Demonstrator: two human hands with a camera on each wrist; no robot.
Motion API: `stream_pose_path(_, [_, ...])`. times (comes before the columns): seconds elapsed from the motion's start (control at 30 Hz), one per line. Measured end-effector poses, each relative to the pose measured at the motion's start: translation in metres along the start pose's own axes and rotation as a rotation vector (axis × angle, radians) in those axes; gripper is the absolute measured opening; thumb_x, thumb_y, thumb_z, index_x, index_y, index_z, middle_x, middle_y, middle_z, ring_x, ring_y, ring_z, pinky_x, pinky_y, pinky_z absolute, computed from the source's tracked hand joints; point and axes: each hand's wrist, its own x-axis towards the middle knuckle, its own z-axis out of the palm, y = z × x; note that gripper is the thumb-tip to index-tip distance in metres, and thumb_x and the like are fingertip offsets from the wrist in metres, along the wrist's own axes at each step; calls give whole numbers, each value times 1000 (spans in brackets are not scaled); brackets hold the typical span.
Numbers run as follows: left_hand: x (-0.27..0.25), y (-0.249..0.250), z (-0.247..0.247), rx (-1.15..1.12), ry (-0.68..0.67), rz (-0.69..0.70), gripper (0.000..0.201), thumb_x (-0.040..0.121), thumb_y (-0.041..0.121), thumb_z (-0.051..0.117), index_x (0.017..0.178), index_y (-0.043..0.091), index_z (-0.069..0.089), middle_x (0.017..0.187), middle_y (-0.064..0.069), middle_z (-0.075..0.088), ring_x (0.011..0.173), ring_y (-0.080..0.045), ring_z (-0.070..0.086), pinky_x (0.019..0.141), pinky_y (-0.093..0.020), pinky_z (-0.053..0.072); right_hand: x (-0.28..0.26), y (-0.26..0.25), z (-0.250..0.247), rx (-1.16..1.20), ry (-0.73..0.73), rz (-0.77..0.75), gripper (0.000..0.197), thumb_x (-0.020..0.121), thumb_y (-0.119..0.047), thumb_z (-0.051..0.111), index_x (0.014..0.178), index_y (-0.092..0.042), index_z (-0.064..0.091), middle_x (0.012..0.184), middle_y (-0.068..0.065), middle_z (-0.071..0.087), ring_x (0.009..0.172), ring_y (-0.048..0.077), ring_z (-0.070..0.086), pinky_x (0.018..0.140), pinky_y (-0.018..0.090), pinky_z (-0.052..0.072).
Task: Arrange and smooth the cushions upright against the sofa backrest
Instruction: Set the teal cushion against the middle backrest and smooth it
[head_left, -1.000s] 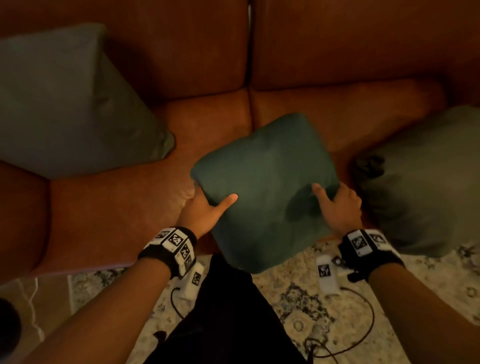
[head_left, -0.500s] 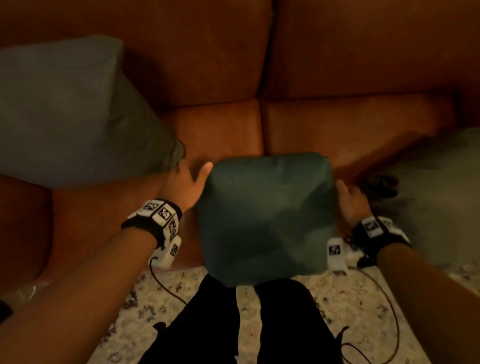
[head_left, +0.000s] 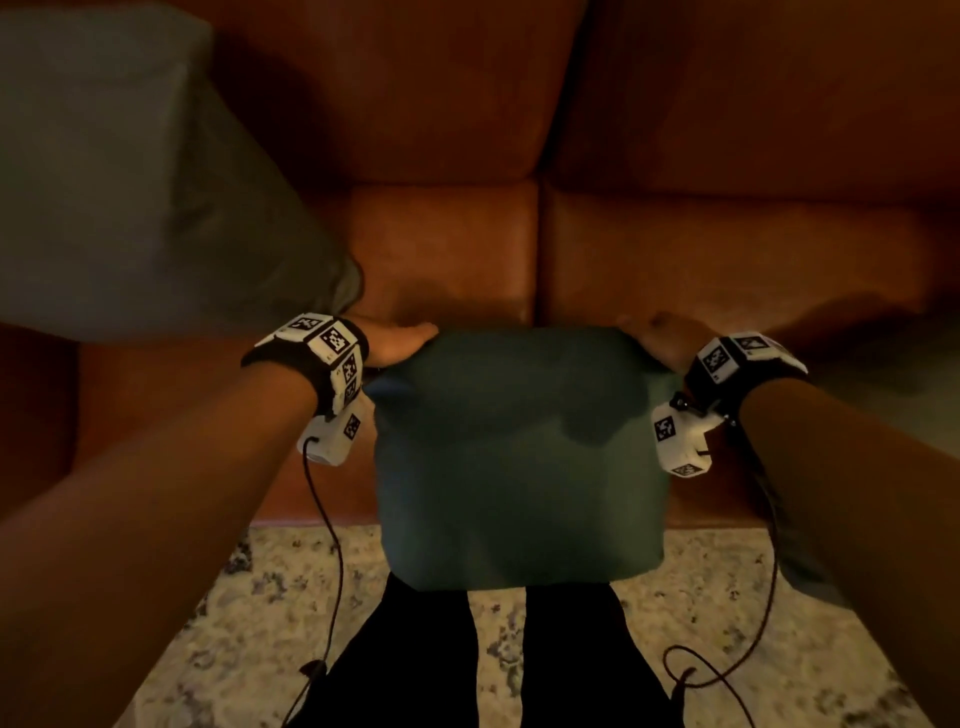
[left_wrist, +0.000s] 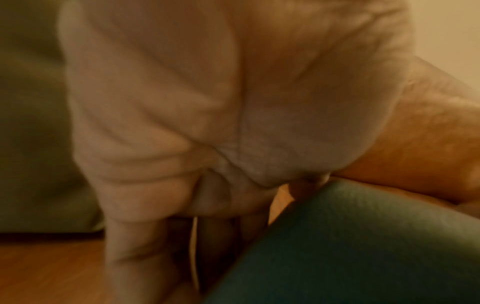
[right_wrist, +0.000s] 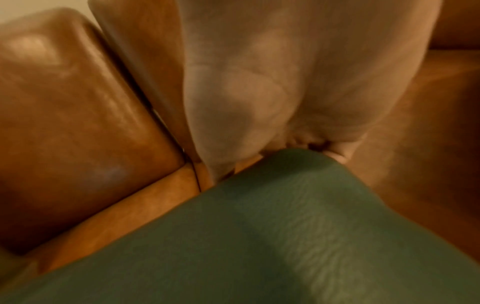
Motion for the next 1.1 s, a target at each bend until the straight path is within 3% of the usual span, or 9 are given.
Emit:
stream_pose_path(0.27, [-13,19,6,-91,-195,-48,29,96,44,61,115,23,68,123,-5,67,115,-27,64,110,-47,48,5,1,0,-82,-207,-21,54,99,-52,58,138,-14,60,140,11,63,125,33,59,114,50,41])
stream_pose_path(0.4, [-18,17,17,-84,-211,-14,70,64,50,73,122,12,66,113,-7,70,106,-30,66,102,-46,54,2,5,-1,-12,-270,82,76,83,-59,75,139,-11,57,132,10,66,116,31,64,102,46,52])
stream_pose_path(0.47, [-20,9,16,-190,-189,-32,50,77,33,83,119,19,61,113,-1,66,108,-27,62,103,-42,51,-6,6,-9,77,-253,135,74,78,-55,82,130,-8,59,118,10,69,101,28,68,76,37,57])
stream_pose_path(0.53, [-22,0,14,-303,-129,-100,90,59,46,99,136,25,56,133,0,63,122,-29,59,109,-47,47,-12,10,-16,130,-225,167,58,82,-48,82,115,-7,56,98,4,65,82,20,63,59,29,46])
stream_pose_path(0.6, [-19,-4,10,-296,42,-112,130,37,57,103,150,29,45,149,-1,54,134,-31,52,113,-51,43,-25,8,-21,140,-164,132,58,82,-50,81,116,-9,57,99,5,65,84,21,61,62,28,43])
stream_pose_path(0.73, [-29,-7,5,-330,142,-98,115,62,72,84,155,22,38,159,-3,42,145,-32,43,121,-51,34,-9,27,-15,126,104,-51,104,69,-96,55,146,-26,50,147,5,57,129,32,56,108,54,44])
stream_pose_path(0.8, [15,-44,13,-382,90,-146,112,51,89,71,143,29,53,151,-8,54,132,-35,57,111,-57,44,22,58,-9,56,145,-60,108,67,-105,27,137,-28,55,144,8,58,129,36,56,110,61,40])
stream_pose_path(0.93, [4,-43,6,-265,83,-107,81,59,50,93,127,17,64,130,-13,66,118,-34,64,105,-54,51,-5,31,-16,-51,106,-161,22,93,-47,63,84,-27,56,86,-2,59,98,37,63,98,58,49])
stream_pose_path(1.1, [-34,-17,0,-156,242,-111,54,67,14,94,99,22,51,117,-5,53,110,-27,52,91,-41,45,25,63,-10,5,104,-14,94,46,-70,80,126,-28,53,114,-6,63,105,23,62,95,46,52])
